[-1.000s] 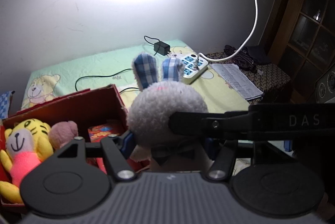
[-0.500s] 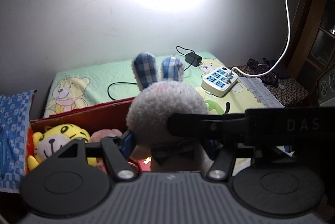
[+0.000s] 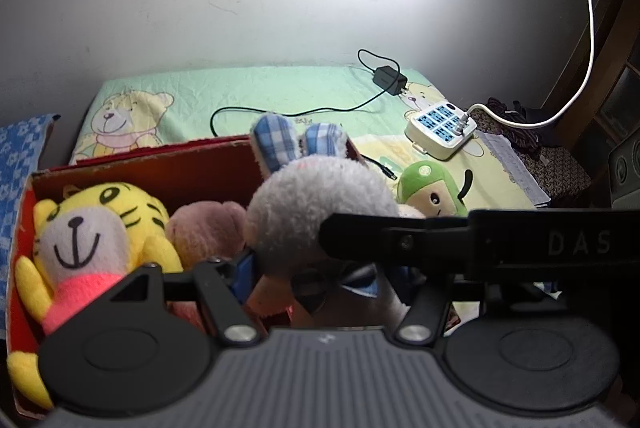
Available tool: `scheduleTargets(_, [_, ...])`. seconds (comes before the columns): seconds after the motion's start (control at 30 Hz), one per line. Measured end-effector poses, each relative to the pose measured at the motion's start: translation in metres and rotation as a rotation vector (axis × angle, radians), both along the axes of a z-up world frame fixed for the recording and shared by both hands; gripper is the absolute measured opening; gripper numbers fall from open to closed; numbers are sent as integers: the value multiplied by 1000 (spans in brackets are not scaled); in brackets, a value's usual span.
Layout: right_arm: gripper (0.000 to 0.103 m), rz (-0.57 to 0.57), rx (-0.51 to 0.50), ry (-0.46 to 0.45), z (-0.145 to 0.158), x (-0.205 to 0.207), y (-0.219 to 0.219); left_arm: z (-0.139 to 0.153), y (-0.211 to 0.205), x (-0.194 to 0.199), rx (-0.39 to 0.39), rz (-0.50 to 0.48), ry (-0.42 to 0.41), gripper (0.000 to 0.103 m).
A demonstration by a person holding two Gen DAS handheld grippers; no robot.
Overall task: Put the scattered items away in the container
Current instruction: 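Lift the white bunny plush with the right gripper and carry it to the box, then lower the white bunny plush into the box beside the teddy bear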
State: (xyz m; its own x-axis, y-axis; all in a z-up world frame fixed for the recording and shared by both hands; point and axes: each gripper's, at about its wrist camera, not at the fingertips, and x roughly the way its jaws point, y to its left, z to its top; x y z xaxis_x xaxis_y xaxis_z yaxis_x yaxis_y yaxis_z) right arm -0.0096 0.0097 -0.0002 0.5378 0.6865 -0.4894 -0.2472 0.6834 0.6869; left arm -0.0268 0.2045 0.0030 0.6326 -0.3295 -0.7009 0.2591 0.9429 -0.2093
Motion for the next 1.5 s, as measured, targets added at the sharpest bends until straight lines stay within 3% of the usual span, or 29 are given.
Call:
scheduleTargets(0.4, [54,7,-30,70,-20,23,13,-25,11,23,-8,2,79,64])
scheduleTargets(0.63, [55,28,-183,49,-16,26,32,-30,16,25,-6,4,96,64])
scheduleTargets(0.9, [56,56,-257,42,-14,30,45,-32,14,26,8,0,107,65])
scheduleTargets(1.33, [60,26,-286,6,-6,25,41,-32,13,27,7,8,109,66])
scheduleTargets(1.5, [52,7,-289,-26,-1,22,36,-30,10,28,13,9,116,66])
